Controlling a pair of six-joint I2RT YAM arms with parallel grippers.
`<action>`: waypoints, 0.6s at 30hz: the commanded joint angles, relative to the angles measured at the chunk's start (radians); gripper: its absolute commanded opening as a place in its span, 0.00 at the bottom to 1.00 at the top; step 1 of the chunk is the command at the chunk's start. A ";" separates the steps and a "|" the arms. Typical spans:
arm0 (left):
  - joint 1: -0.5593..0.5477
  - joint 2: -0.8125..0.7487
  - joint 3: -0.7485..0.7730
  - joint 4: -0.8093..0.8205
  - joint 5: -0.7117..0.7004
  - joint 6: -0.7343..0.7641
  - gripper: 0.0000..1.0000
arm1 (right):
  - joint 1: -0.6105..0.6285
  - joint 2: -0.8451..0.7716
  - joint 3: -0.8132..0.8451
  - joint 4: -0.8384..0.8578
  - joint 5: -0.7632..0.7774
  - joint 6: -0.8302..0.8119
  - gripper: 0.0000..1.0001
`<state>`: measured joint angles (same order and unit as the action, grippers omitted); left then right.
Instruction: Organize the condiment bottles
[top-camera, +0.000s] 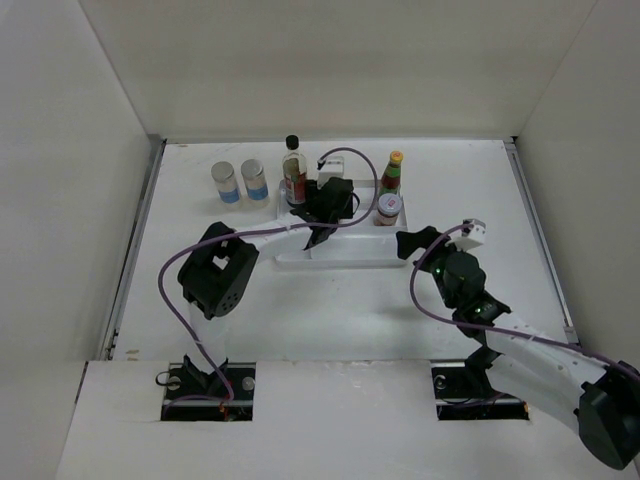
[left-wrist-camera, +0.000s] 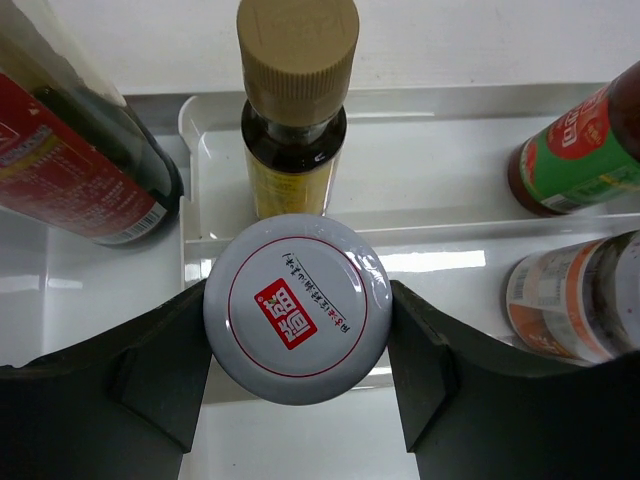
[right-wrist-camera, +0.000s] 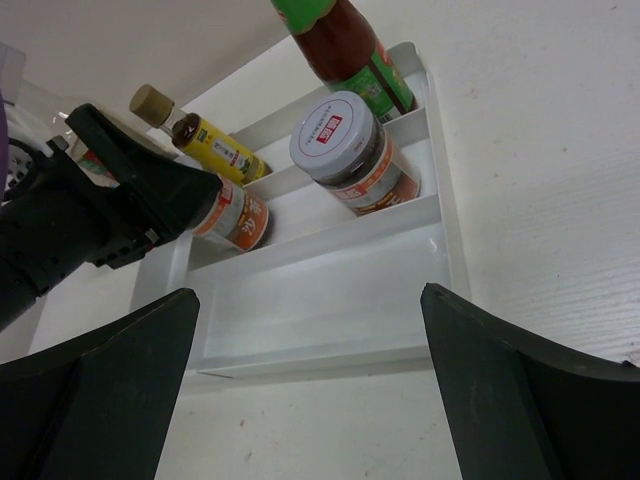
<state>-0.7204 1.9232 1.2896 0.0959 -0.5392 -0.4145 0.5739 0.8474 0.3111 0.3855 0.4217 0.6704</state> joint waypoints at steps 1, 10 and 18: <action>0.003 -0.035 0.044 0.102 -0.002 0.006 0.30 | -0.009 0.018 0.005 0.067 -0.004 0.008 1.00; 0.005 -0.026 -0.006 0.111 -0.013 0.000 0.56 | -0.010 0.035 0.011 0.069 0.003 0.003 1.00; -0.004 -0.151 -0.058 0.110 -0.025 0.011 0.74 | -0.012 0.016 0.000 0.067 0.003 0.009 1.00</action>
<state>-0.7208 1.8942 1.2568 0.1390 -0.5404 -0.4141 0.5690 0.8829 0.3111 0.3943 0.4213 0.6708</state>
